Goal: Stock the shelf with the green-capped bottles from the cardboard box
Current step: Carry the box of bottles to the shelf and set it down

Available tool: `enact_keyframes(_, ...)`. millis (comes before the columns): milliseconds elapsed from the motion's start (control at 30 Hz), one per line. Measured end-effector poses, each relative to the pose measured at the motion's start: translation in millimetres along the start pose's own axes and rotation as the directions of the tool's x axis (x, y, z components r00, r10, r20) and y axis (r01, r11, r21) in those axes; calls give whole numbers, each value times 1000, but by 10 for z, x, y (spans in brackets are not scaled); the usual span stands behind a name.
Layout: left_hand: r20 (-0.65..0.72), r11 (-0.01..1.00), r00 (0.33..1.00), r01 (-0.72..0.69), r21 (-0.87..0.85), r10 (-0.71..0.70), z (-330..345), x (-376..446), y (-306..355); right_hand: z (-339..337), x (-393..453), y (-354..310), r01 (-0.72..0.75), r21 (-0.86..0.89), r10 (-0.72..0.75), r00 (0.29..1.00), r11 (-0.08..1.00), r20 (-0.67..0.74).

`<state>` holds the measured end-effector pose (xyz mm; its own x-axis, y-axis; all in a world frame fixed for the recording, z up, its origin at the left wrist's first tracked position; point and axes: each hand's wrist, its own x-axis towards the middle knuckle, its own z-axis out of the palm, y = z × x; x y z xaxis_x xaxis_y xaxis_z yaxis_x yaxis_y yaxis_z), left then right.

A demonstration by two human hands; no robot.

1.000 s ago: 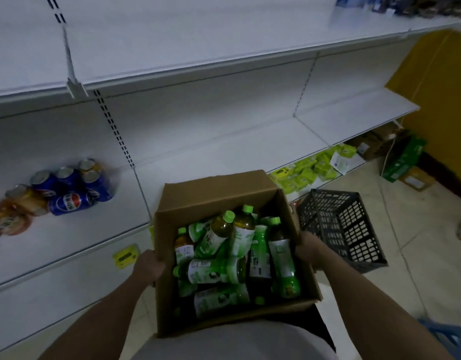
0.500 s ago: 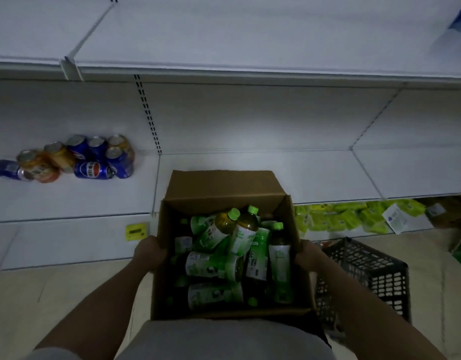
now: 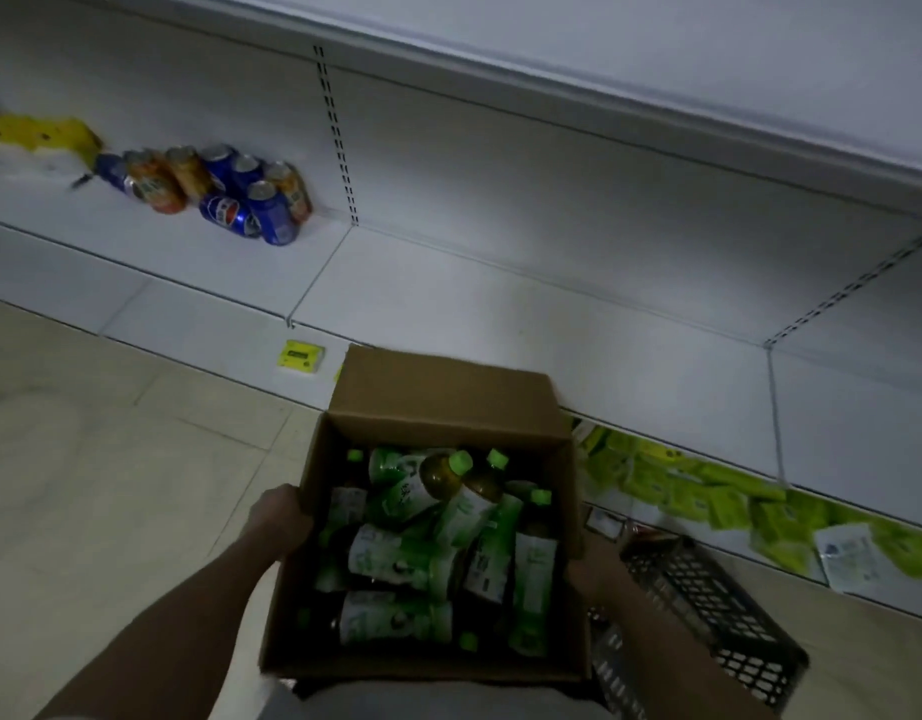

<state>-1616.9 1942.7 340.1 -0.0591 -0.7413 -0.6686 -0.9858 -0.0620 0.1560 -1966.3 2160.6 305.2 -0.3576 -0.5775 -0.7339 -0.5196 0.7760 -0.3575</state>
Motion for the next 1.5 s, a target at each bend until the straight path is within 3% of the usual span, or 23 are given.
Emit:
enact_keyframes(300,64,993,991,122,-5,-121,466,-84,-1082,877,2,-298,9,-52,-5,997,999,82)
enact_keyframes(600,73,985,985,161,-54,-157,493,55,-887,956,378,-102,-43,16,41,994,999,97)
enact_keyframes(800,93,992,988,123,-31,-119,1044,895,-544,1327,1266,568,-136,93,125,985,986,116)
enact_keyframes(1033,78,1000,997,3,27,-5,1923,2239,-354,1825,2284,1007,-192,180,189,981,965,31)
enact_keyframes(1267,53,998,998,-30,64,27,2768,3268,-137,2256,3211,1394,-250,261,265,964,932,-23)
enact_keyframes(1500,37,997,998,-55,54,53,3425,4077,64,2765,3882,1715,-310,456,377,924,834,-61)
